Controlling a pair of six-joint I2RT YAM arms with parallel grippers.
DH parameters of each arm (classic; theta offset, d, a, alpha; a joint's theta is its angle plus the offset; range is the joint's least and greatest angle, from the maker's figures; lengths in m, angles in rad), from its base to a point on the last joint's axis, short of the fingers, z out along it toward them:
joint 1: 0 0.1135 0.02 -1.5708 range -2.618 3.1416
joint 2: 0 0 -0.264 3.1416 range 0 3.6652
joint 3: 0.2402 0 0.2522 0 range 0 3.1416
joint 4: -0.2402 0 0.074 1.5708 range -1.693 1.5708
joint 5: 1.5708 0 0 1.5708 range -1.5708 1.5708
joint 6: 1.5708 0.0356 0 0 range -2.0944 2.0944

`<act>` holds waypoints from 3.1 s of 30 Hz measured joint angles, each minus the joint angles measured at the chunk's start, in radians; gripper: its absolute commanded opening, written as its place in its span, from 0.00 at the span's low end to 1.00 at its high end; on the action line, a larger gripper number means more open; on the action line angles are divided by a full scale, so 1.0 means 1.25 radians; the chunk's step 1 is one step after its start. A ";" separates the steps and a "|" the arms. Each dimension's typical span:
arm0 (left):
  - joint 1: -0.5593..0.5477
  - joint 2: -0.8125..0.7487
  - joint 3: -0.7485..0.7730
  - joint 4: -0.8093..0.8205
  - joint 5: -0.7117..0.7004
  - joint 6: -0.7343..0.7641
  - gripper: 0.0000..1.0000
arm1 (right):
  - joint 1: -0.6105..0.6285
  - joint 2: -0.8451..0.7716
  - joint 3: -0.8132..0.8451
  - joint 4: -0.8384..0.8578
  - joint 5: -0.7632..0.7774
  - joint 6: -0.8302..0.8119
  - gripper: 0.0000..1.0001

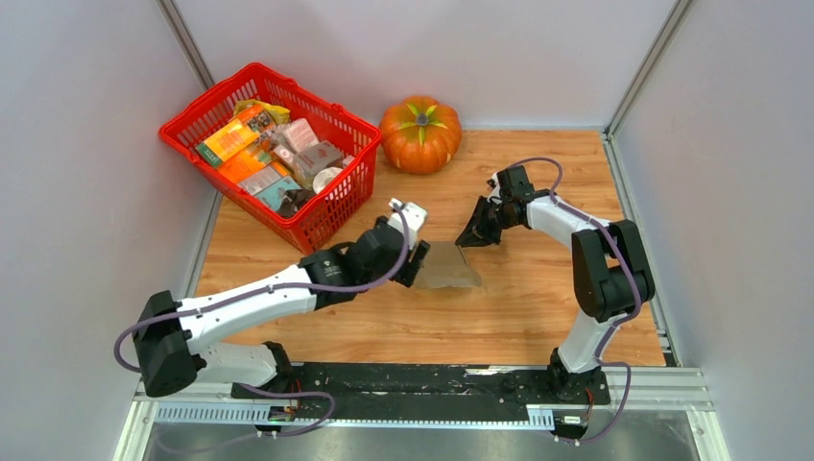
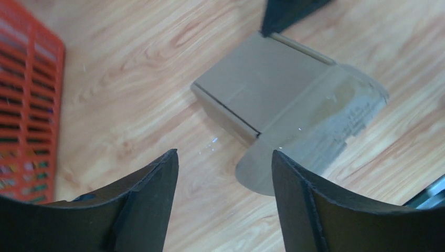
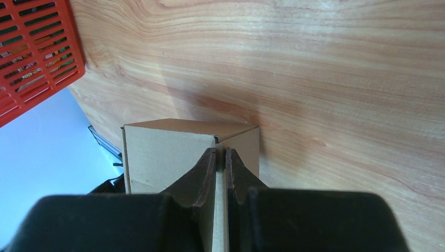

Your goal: Fold the paper box

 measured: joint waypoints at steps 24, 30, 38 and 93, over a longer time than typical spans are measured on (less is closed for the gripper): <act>0.298 0.039 -0.273 0.262 0.380 -1.069 0.80 | -0.001 0.000 0.000 0.006 -0.002 0.000 0.09; 0.298 0.141 -0.322 0.441 0.380 -1.135 0.81 | -0.001 0.000 -0.002 0.012 -0.008 0.000 0.09; 0.284 0.179 -0.355 0.608 0.356 -1.180 0.81 | -0.001 0.000 -0.005 0.021 -0.008 0.002 0.09; 0.260 0.251 -0.478 0.967 0.446 -1.355 0.40 | 0.057 -0.671 -0.333 0.086 0.244 -0.071 1.00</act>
